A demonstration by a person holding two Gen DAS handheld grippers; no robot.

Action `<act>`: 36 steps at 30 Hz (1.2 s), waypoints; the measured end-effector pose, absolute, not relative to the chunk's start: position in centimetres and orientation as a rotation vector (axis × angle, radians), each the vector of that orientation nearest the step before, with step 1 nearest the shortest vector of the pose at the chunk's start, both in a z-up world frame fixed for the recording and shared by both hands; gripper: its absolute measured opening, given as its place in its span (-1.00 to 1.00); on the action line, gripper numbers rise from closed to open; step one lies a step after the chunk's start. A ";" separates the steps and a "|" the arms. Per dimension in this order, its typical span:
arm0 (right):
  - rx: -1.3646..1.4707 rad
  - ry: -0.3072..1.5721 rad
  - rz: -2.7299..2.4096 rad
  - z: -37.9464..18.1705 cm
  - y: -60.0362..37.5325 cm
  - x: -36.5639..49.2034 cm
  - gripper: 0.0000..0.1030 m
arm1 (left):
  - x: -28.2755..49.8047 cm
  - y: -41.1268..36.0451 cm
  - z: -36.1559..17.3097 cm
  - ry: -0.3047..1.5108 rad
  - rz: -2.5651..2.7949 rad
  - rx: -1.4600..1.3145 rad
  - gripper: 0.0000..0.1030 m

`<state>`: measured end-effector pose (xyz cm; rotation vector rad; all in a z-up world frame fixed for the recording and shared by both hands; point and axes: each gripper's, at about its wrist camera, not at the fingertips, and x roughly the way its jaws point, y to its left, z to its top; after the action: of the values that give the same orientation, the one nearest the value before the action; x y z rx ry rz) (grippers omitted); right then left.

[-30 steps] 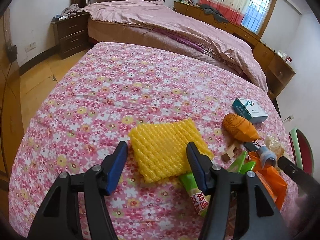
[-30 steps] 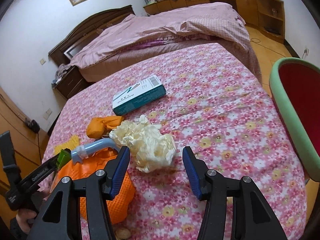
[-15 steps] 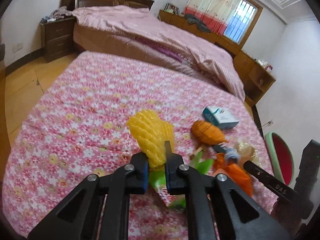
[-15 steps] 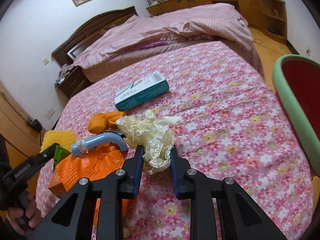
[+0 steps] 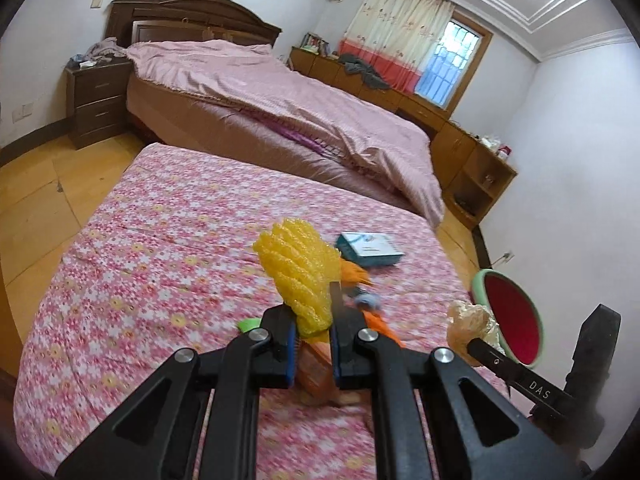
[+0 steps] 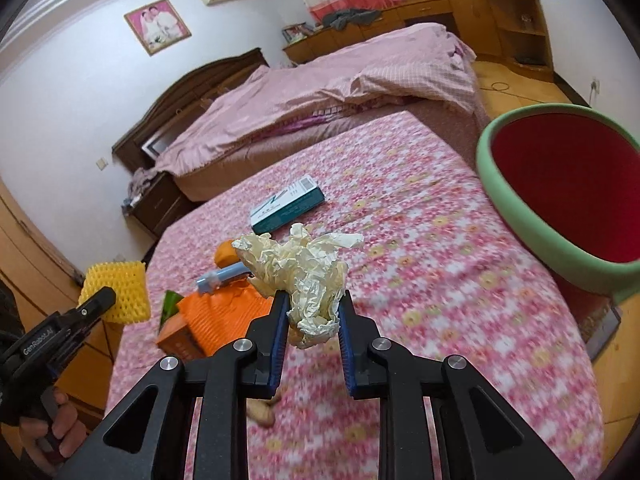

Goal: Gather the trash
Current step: 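Carry the foam net and crumpled plastic over the red bucket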

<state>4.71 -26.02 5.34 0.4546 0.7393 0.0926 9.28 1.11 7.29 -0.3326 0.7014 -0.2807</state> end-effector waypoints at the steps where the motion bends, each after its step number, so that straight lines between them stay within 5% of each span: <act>1: 0.453 0.730 0.087 5.7 -26.3 4.1 -0.55 | 9.0 0.8 7.5 0.698 -0.290 -0.330 -0.78; 23: 0.508 0.548 -0.092 10.1 -35.6 -3.5 -0.55 | 7.3 -13.2 10.4 0.705 -0.537 -0.194 -0.78; 36: 0.565 0.543 -0.210 8.0 -42.9 -3.3 -0.55 | 9.7 -25.1 8.8 0.759 -0.683 -0.088 -0.78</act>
<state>-3.29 -42.95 8.04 0.5649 0.5432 -0.2104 9.66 -25.12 8.83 -0.0884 0.7585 -0.6826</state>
